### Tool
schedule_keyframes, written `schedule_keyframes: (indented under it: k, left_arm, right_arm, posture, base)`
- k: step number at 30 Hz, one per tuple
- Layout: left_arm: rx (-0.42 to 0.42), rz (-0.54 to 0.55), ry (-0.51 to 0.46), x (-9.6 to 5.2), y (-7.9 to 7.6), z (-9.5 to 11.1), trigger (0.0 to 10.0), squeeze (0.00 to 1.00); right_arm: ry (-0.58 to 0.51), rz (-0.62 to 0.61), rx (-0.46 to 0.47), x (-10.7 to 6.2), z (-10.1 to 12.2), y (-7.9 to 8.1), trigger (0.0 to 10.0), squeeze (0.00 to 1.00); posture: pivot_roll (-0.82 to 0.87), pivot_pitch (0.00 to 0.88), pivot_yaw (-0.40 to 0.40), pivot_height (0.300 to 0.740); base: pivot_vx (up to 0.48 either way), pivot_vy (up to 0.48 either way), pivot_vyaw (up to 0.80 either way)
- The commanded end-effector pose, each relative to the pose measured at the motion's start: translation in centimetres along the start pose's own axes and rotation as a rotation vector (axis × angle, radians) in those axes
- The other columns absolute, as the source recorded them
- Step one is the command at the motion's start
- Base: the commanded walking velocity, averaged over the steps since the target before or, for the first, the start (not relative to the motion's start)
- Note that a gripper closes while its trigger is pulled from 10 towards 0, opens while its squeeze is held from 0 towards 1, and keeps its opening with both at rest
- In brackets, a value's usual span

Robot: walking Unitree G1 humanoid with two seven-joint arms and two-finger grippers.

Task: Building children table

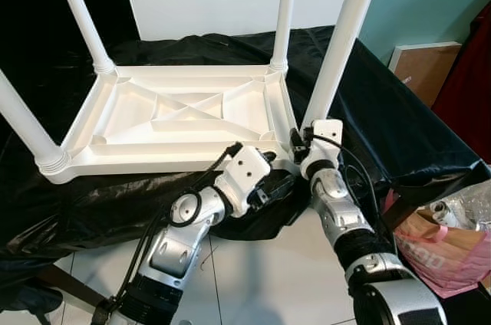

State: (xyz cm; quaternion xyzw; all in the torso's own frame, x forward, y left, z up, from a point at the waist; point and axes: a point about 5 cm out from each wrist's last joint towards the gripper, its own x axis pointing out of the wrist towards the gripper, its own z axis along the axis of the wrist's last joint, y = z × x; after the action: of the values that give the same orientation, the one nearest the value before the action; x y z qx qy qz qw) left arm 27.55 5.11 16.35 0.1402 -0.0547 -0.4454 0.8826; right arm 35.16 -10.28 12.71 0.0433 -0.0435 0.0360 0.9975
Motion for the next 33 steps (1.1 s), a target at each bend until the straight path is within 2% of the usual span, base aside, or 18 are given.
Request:
schedule_keyframes:
  k: [1, 13, 14, 20, 22, 25, 26, 27, 28, 33]
  left_arm:
    - [-0.014, 0.055, 0.020, 0.1, 0.0, -0.5, 10.0, 0.00]
    - [-0.009, 0.054, 0.021, 0.1, 0.1, -0.5, 10.0, 0.00]
    - [-0.007, 0.054, 0.020, 0.1, 0.1, -0.5, 10.0, 0.00]
    - [-0.002, 0.051, 0.019, 0.0, 0.2, -0.4, 10.0, 0.00]
    - [-0.001, 0.049, 0.020, 0.0, 0.1, -0.4, 10.0, 0.00]
    - [0.000, 0.049, 0.020, 0.0, 0.1, -0.4, 10.0, 0.00]
    - [0.000, 0.048, 0.019, -0.1, 0.1, -0.4, 10.0, 0.00]
    - [0.001, 0.048, 0.019, -0.1, 0.1, -0.4, 10.0, 0.00]
    - [0.001, 0.047, 0.019, -0.1, 0.1, -0.4, 10.0, 0.00]
    - [0.001, 0.046, 0.019, -0.1, 0.1, -0.4, 10.0, 0.00]
  right_arm:
    - [0.091, 0.014, 0.046, -1.0, -2.1, 0.3, 10.0, 0.00]
    - [0.056, -0.002, 0.047, -1.0, -1.3, 0.2, 10.0, 0.00]
    - [0.046, 0.006, 0.050, -1.0, -1.1, 0.1, 10.0, 1.00]
    - [0.009, 0.089, 0.040, -1.5, -0.6, -0.4, 10.0, 1.00]
    - [0.005, 0.147, 0.033, -1.8, -0.8, -1.1, 10.0, 1.00]
    - [0.004, 0.165, 0.023, -2.0, -0.8, -1.6, 10.0, 1.00]
    - [0.014, 0.213, 0.000, -2.1, -0.9, -3.0, 10.0, 1.00]
    - [0.025, 0.243, -0.010, -2.1, -0.9, -3.6, 10.0, 0.23]
    - [0.035, 0.274, -0.019, -2.1, -0.9, -4.2, 10.0, 0.00]
    - [0.045, 0.315, -0.033, -2.0, -0.8, -4.8, 10.0, 0.00]
  posture:
    - [-0.03, 0.058, -0.044, 0.740]
    - [-0.03, 0.044, -0.044, 0.740]
    - [-0.02, 0.037, -0.042, 0.740]
    - [-0.02, 0.036, -0.041, 0.740]
    - [-0.02, 0.030, -0.041, 0.740]
    - [-0.02, 0.030, -0.041, 0.740]
    - [-0.02, 0.028, -0.042, 0.740]
    - [-0.02, 0.027, -0.042, 0.740]
    - [-0.02, 0.027, -0.042, 0.740]
    - [-0.01, 0.026, -0.041, 0.740]
  base:
    - [0.000, 0.000, 0.00]
    - [0.000, 0.000, 0.00]
    - [0.000, 0.000, 0.00]
    - [0.000, 0.000, 0.00]
    - [0.000, 0.000, 0.00]
    - [0.000, 0.000, 0.00]
    - [0.000, 0.000, 0.00]
    - [0.000, 0.000, 0.00]
    - [0.000, 0.000, 0.00]
    - [0.000, 0.000, 0.00]
